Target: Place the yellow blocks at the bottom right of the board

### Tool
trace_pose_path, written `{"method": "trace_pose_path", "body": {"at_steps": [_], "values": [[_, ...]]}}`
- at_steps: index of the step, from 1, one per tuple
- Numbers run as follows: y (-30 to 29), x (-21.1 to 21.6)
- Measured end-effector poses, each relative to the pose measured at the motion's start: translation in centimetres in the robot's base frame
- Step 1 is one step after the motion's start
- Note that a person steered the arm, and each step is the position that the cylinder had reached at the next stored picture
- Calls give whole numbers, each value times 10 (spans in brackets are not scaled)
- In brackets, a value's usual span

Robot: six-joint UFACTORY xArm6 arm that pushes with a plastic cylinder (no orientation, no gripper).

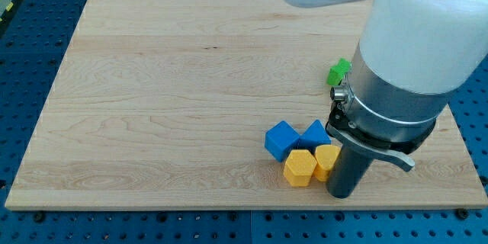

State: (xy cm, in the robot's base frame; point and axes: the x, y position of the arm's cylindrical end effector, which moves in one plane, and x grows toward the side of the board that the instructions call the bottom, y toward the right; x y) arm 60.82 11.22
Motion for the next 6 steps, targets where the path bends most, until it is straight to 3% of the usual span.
{"method": "trace_pose_path", "body": {"at_steps": [6], "values": [[38, 0]]}}
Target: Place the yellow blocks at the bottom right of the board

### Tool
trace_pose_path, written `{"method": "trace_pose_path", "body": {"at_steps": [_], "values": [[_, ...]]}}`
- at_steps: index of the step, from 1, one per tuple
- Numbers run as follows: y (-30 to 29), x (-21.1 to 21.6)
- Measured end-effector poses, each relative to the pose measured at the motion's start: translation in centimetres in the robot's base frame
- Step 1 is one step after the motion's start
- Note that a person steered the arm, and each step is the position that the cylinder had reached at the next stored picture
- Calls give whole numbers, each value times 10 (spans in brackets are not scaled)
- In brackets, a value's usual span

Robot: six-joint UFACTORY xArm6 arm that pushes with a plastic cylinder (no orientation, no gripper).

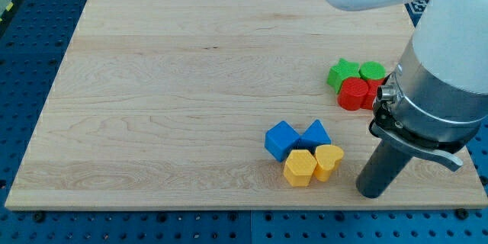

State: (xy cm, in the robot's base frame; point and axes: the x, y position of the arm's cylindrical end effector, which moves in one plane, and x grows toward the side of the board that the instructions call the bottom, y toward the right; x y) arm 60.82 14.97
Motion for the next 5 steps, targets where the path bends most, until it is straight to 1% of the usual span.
{"method": "trace_pose_path", "body": {"at_steps": [1, 2, 3, 5], "values": [[0, 0], [36, -15], [48, -39], [47, -41]]}}
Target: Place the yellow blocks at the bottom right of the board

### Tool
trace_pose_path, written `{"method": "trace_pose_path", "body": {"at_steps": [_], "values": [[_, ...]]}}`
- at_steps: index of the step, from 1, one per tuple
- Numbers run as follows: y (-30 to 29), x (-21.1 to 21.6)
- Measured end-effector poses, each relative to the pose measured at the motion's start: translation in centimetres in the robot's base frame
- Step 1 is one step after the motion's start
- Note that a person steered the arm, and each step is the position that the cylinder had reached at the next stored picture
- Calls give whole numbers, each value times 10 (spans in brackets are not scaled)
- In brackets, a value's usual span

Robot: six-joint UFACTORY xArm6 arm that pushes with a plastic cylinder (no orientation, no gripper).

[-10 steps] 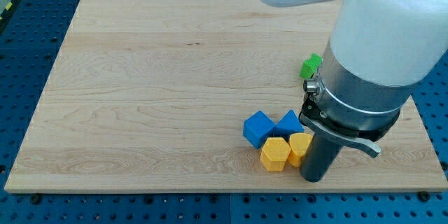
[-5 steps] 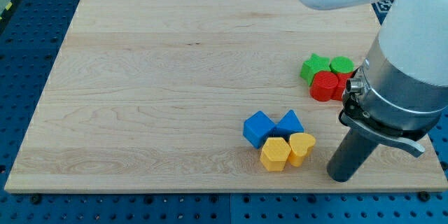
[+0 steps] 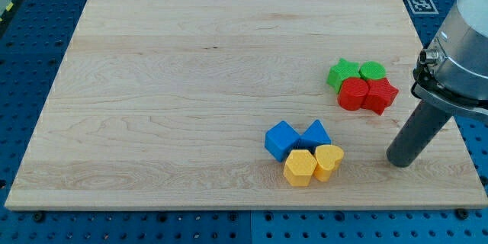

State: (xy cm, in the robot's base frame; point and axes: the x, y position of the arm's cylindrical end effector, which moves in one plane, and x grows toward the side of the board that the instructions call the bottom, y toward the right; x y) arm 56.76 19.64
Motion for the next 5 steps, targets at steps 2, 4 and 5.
{"method": "trace_pose_path", "body": {"at_steps": [2, 4, 5], "values": [[-12, -9], [-26, -38], [-30, -38]]}}
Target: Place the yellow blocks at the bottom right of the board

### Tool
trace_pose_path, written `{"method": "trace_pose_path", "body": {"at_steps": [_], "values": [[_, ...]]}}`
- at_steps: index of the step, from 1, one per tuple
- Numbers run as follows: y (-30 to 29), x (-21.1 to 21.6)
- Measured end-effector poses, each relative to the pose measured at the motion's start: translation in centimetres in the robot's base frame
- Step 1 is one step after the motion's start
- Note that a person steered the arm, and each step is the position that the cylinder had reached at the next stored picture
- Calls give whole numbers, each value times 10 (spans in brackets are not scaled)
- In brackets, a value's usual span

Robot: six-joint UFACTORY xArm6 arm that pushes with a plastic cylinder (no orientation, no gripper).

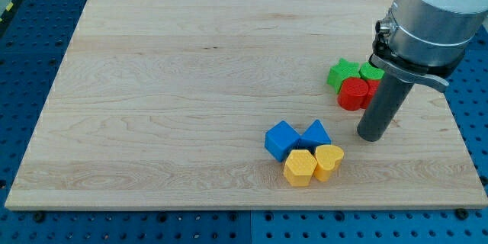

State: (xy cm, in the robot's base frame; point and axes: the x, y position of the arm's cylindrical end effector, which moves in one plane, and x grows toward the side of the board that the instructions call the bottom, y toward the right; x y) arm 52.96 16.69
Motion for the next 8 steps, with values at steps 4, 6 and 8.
{"method": "trace_pose_path", "body": {"at_steps": [4, 6, 8], "values": [[-138, -33], [-170, 45], [-85, 61]]}}
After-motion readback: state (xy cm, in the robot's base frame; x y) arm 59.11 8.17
